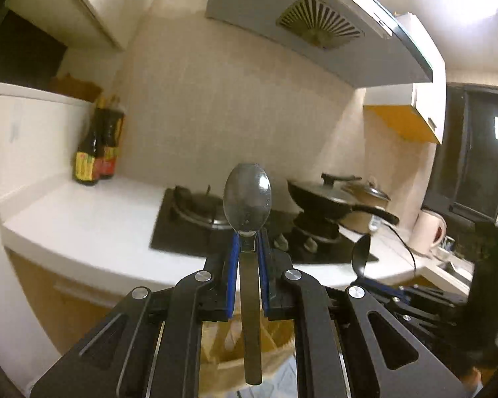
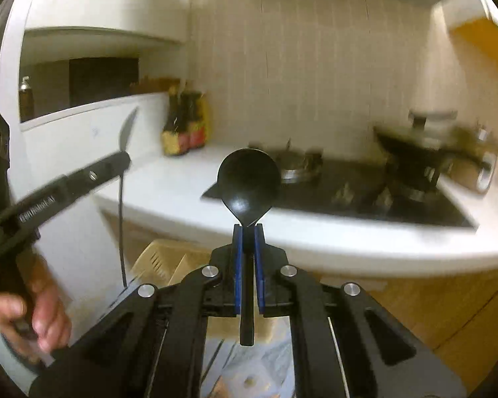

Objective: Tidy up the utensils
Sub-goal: 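Carry ladle and spoon over the beige caddy and open both tools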

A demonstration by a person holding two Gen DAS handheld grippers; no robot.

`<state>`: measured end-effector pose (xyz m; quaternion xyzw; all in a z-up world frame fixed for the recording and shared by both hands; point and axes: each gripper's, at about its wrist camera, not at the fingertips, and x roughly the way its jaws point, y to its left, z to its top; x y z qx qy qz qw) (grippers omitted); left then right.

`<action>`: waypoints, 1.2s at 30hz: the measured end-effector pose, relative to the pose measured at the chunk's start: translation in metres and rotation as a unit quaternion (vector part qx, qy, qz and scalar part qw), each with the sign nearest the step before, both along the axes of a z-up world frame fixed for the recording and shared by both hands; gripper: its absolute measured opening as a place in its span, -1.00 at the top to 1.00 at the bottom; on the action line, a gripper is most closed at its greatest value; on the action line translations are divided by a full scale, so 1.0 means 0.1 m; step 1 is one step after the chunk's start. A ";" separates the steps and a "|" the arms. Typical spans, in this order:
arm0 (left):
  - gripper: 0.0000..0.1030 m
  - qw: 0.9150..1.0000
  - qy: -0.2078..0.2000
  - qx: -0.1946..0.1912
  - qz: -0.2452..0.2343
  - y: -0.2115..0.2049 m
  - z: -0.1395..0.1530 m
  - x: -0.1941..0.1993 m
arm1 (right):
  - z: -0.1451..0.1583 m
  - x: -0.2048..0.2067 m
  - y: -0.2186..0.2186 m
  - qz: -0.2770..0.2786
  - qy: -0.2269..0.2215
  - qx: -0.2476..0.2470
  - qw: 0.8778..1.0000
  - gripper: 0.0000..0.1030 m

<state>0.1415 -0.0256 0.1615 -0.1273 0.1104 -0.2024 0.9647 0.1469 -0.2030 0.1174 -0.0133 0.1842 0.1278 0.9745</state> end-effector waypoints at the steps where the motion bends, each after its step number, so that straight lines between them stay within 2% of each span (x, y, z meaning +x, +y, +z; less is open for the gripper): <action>1: 0.82 1.000 -0.002 -0.003 0.003 -0.02 0.01 0.00 | 0.01 0.02 0.03 0.001 -0.013 -0.004 1.000 0.90; 5: 0.82 1.000 -0.010 -0.012 0.022 -0.09 -0.06 0.20 | -0.04 0.26 0.08 -0.004 -0.039 0.009 0.999 0.90; 12: 0.81 0.999 -0.007 0.005 0.054 -0.20 -0.32 0.42 | -0.32 0.52 0.00 -0.012 -0.026 0.052 0.998 0.90; 19: 0.81 0.998 0.015 0.003 0.062 -0.20 -0.58 0.52 | -0.59 0.64 0.04 -0.018 -0.012 0.052 0.998 0.90; 25: 0.81 0.997 0.012 0.014 0.077 -0.22 -0.69 0.47 | -0.74 0.67 -0.01 -0.026 -0.008 0.073 0.997 0.90; 33: 0.80 0.997 0.017 0.016 0.071 -0.17 -0.81 0.45 | -0.83 0.66 0.13 -0.033 -0.010 0.045 0.998 0.90; 36: 0.63 0.998 0.021 0.017 0.063 -0.15 -0.81 0.42 | -0.86 0.65 0.10 -0.031 0.004 0.048 0.998 0.88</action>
